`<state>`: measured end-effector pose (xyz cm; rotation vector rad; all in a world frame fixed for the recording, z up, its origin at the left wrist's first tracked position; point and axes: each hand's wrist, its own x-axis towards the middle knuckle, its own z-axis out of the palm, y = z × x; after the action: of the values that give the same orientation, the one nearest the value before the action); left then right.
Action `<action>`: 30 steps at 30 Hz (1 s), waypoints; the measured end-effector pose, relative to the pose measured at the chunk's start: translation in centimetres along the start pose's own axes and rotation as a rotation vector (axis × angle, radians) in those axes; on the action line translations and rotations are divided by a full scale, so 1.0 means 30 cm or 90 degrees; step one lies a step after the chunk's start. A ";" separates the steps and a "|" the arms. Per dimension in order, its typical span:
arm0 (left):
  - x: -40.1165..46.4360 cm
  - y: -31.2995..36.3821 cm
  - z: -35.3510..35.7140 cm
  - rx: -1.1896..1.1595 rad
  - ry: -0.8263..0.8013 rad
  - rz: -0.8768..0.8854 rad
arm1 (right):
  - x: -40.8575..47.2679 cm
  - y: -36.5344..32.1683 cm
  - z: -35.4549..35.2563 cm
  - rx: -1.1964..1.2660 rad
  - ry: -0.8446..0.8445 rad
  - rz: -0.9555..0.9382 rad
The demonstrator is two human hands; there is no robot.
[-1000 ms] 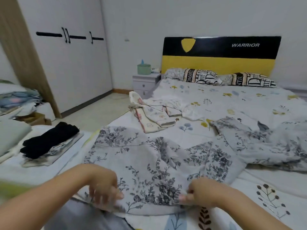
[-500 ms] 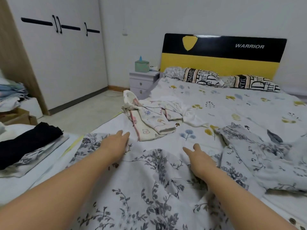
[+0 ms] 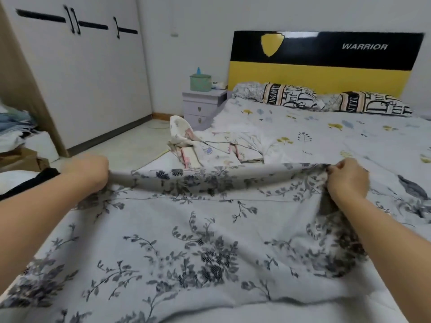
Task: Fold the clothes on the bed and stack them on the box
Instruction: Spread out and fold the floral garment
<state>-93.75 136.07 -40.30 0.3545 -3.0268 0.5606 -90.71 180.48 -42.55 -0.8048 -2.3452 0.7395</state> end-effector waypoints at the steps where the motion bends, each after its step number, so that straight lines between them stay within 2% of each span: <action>1: 0.001 0.008 -0.002 -0.032 0.030 -0.012 | 0.006 -0.016 0.007 0.021 0.001 -0.003; 4: 0.002 0.077 0.001 -0.192 0.101 -0.016 | -0.041 -0.082 0.066 0.036 -0.095 -0.018; 6: -0.015 0.162 0.011 -0.288 0.163 0.043 | -0.125 -0.114 0.129 -0.013 -0.190 -0.054; 8: -0.069 0.262 0.031 -0.311 0.212 0.135 | -0.229 -0.117 0.196 -0.112 -0.240 -0.158; 11: -0.157 0.362 0.157 -0.252 0.130 0.262 | -0.352 -0.034 0.287 -0.287 -0.360 -0.287; 14: -0.174 0.351 0.313 -0.206 -0.031 0.309 | -0.369 0.071 0.339 -0.311 -0.512 -0.239; 20: -0.186 0.350 0.268 -0.206 -0.108 0.286 | -0.358 0.060 0.321 -0.302 -0.503 -0.256; 23: -0.223 0.376 0.189 -0.219 -0.085 0.271 | -0.368 0.027 0.242 -0.239 -0.459 -0.293; 26: -0.298 0.450 0.115 -0.292 -0.037 0.331 | -0.403 0.014 0.129 -0.127 -0.445 -0.303; 30: -0.403 0.579 0.036 -0.321 -0.021 0.437 | -0.429 0.079 -0.018 -0.103 -0.420 -0.313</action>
<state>-86.00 154.07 -48.37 -0.7147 -3.1100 -0.2210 -80.85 173.58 -47.71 0.0035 -3.0444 0.6636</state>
